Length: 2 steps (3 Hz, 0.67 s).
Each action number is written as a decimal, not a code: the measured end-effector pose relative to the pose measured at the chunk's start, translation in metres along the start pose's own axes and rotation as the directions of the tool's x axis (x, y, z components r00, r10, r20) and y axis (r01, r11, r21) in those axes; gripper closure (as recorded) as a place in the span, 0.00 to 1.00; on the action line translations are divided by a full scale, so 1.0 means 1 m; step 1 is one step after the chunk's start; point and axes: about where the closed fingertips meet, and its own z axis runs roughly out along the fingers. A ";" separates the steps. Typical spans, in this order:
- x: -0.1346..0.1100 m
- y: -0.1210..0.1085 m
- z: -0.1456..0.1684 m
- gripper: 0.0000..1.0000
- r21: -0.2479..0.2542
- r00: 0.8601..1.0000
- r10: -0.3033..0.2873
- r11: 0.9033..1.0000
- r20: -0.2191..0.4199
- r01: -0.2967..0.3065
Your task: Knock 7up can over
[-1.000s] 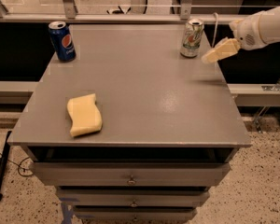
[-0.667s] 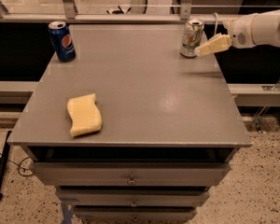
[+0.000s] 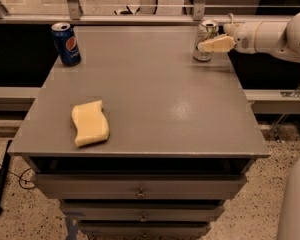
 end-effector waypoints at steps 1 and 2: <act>0.007 0.006 0.016 0.39 -0.043 0.998 0.062 0.997 0.013 -0.061; 0.004 0.027 0.022 0.63 -0.118 0.996 0.087 0.989 0.005 -0.086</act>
Offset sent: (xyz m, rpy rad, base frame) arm -0.0233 0.0477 -0.0070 0.1081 0.1307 0.1680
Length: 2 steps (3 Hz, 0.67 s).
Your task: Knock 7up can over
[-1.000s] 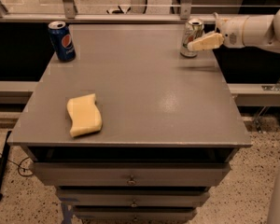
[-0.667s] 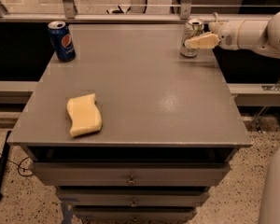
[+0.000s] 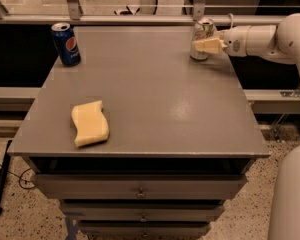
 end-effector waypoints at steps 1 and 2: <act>-0.011 0.049 0.023 0.87 -0.150 0.993 -0.091 0.985 -0.073 0.080; -0.017 0.110 0.048 1.00 -0.335 0.930 -0.319 0.909 -0.182 0.247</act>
Offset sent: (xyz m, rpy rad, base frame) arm -0.0950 0.1585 0.0175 -0.6498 -0.1066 0.7211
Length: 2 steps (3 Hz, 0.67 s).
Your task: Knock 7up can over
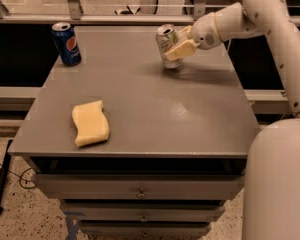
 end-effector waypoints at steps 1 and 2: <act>-0.016 0.034 0.027 1.00 -0.136 0.939 -0.277 0.958 -0.205 0.253; -0.022 0.055 0.042 1.00 -0.251 0.794 -0.507 0.861 -0.336 0.443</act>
Offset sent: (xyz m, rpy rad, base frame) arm -0.0617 0.0730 -0.0128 -0.8744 -0.3995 0.5566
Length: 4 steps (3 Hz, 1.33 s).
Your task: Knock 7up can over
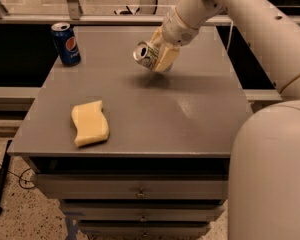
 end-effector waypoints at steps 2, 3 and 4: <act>-0.015 0.031 0.025 0.59 -0.167 0.907 -0.359 0.930 -0.221 0.327; -0.017 0.039 0.031 0.36 -0.225 0.853 -0.453 0.887 -0.259 0.403; -0.017 0.046 0.033 0.13 -0.266 0.813 -0.515 0.852 -0.272 0.450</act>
Offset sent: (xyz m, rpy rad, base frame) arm -0.0430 0.0231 -0.0305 -0.5093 -0.2112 0.4043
